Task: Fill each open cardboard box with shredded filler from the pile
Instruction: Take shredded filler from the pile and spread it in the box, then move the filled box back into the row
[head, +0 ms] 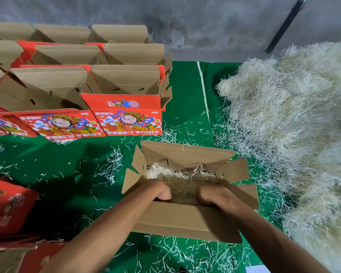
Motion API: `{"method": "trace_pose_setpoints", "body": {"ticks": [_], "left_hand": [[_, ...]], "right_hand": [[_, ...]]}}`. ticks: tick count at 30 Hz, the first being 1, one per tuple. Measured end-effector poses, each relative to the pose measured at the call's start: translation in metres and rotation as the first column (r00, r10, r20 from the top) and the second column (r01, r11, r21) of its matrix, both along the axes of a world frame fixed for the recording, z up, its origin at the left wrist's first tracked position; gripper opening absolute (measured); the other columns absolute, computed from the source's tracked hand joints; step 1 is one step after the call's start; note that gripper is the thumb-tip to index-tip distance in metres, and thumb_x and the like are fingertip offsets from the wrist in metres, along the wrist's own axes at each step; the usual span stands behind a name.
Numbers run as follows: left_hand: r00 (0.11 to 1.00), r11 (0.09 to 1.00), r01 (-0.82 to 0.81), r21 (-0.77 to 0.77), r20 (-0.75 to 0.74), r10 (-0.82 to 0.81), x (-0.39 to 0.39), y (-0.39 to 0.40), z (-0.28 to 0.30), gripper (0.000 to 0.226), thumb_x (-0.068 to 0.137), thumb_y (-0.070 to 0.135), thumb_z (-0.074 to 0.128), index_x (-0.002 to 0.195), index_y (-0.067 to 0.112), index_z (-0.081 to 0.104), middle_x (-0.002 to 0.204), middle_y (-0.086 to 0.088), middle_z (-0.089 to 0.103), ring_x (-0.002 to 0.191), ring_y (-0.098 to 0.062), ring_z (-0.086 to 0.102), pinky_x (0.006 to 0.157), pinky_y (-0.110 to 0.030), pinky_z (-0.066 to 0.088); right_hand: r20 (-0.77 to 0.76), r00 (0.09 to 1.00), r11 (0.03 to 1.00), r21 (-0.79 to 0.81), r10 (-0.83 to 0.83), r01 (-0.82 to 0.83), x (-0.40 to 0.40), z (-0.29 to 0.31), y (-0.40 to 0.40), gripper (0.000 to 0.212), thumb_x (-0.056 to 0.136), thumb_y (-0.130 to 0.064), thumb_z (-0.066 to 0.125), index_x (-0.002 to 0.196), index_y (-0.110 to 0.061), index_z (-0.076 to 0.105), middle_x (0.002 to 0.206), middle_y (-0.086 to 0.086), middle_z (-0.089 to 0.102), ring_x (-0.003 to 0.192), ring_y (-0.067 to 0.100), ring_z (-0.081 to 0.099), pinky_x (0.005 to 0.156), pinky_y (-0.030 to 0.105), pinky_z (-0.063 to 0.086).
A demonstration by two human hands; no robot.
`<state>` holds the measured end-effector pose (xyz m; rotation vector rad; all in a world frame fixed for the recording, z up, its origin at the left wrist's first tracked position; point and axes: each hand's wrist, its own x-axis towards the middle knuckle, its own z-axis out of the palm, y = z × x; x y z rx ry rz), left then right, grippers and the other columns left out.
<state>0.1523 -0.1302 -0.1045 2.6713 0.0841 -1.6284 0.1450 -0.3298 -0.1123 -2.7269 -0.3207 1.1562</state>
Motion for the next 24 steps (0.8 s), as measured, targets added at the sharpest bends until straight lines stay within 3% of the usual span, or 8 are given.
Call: {"method": "trace_pose_setpoints", "body": {"ticks": [5, 9, 11, 13, 15, 17, 21, 24], "left_hand": [[0.969, 0.997, -0.030, -0.077, 0.243, 0.048, -0.003, 0.002, 0.015, 0.035, 0.093, 0.018, 0.052, 0.125, 0.005, 0.059, 0.128, -0.015, 0.062, 0.112, -0.029, 0.061, 0.093, -0.037, 0.047], [0.970, 0.994, -0.069, -0.086, 0.227, 0.087, -0.014, 0.002, 0.028, 0.043, 0.093, 0.023, 0.047, 0.134, 0.007, 0.051, 0.134, -0.015, 0.057, 0.117, -0.032, 0.058, 0.090, -0.035, 0.044], [0.960, 0.988, -0.077, -0.136, 0.258, 0.111, -0.019, 0.001, 0.038, 0.043, 0.094, 0.029, 0.048, 0.133, 0.012, 0.051, 0.133, -0.010, 0.058, 0.116, -0.029, 0.059, 0.086, -0.033, 0.045], [0.925, 0.975, -0.056, -0.217, 0.355, 0.132, -0.027, -0.003, 0.053, 0.037, 0.095, 0.037, 0.049, 0.128, 0.019, 0.054, 0.123, -0.002, 0.061, 0.110, -0.023, 0.061, 0.083, -0.031, 0.049], [0.882, 0.952, -0.038, -0.305, 0.437, 0.175, -0.035, -0.012, 0.069, 0.045, 0.095, 0.041, 0.050, 0.137, 0.024, 0.050, 0.135, -0.001, 0.057, 0.119, -0.023, 0.057, 0.100, -0.036, 0.046], [0.843, 0.916, -0.034, -0.399, 0.481, 0.241, -0.043, -0.021, 0.085, 0.053, 0.094, 0.046, 0.051, 0.144, 0.027, 0.043, 0.145, 0.003, 0.051, 0.124, -0.021, 0.056, 0.108, -0.041, 0.041], [0.810, 0.818, 0.079, -0.570, 0.515, 0.281, -0.062, -0.043, 0.114, 0.050, 0.094, 0.059, 0.048, 0.140, 0.038, 0.046, 0.136, 0.007, 0.058, 0.104, -0.015, 0.067, 0.095, -0.043, 0.053], [0.776, 0.743, 0.250, -0.620, 0.588, 0.230, -0.077, -0.058, 0.135, 0.043, 0.090, 0.070, 0.046, 0.130, 0.054, 0.049, 0.128, 0.018, 0.058, 0.106, -0.001, 0.061, 0.088, -0.032, 0.049]], "right_hand": [[0.149, 0.983, 0.991, -0.066, -0.103, 0.114, 0.006, 0.014, 0.021, 0.032, 0.094, -0.004, 0.048, 0.123, 0.001, 0.061, 0.124, 0.019, 0.066, 0.114, 0.031, 0.064, 0.093, 0.035, 0.051], [0.126, 0.985, 0.993, 0.004, -0.116, 0.116, -0.007, 0.023, 0.019, 0.042, 0.097, -0.005, 0.045, 0.138, 0.007, 0.048, 0.135, 0.023, 0.059, 0.125, 0.033, 0.058, 0.102, 0.034, 0.045], [0.119, 0.973, 0.974, 0.136, -0.196, 0.180, -0.008, 0.038, 0.013, 0.045, 0.095, -0.012, 0.048, 0.137, 0.004, 0.048, 0.128, 0.022, 0.063, 0.117, 0.032, 0.062, 0.097, 0.033, 0.049], [0.162, 0.936, 0.915, 0.313, -0.314, 0.253, -0.010, 0.059, 0.002, 0.044, 0.097, -0.019, 0.052, 0.137, -0.002, 0.046, 0.104, 0.013, 0.070, 0.088, 0.019, 0.070, 0.078, 0.029, 0.057], [0.267, 0.879, 0.845, 0.481, -0.395, 0.233, -0.014, 0.083, -0.010, 0.032, 0.099, -0.021, 0.055, 0.127, -0.007, 0.054, 0.080, 0.002, 0.069, 0.053, 0.004, 0.064, 0.049, 0.017, 0.051], [0.341, 0.824, 0.791, 0.580, -0.452, 0.194, -0.019, 0.106, -0.022, 0.019, 0.099, -0.018, 0.058, 0.116, -0.011, 0.062, 0.070, -0.001, 0.067, 0.039, 0.003, 0.057, 0.038, 0.016, 0.044], [0.475, 0.696, 0.752, 0.644, -0.539, 0.144, -0.035, 0.131, -0.054, 0.022, 0.098, -0.020, 0.060, 0.120, -0.021, 0.065, 0.067, -0.004, 0.066, 0.047, 0.017, 0.066, 0.039, 0.033, 0.053], [0.522, 0.577, 0.720, 0.670, -0.628, 0.178, -0.043, 0.124, -0.077, 0.026, 0.097, -0.025, 0.061, 0.121, -0.016, 0.064, 0.084, -0.001, 0.067, 0.058, 0.011, 0.067, 0.040, 0.013, 0.048]]}}
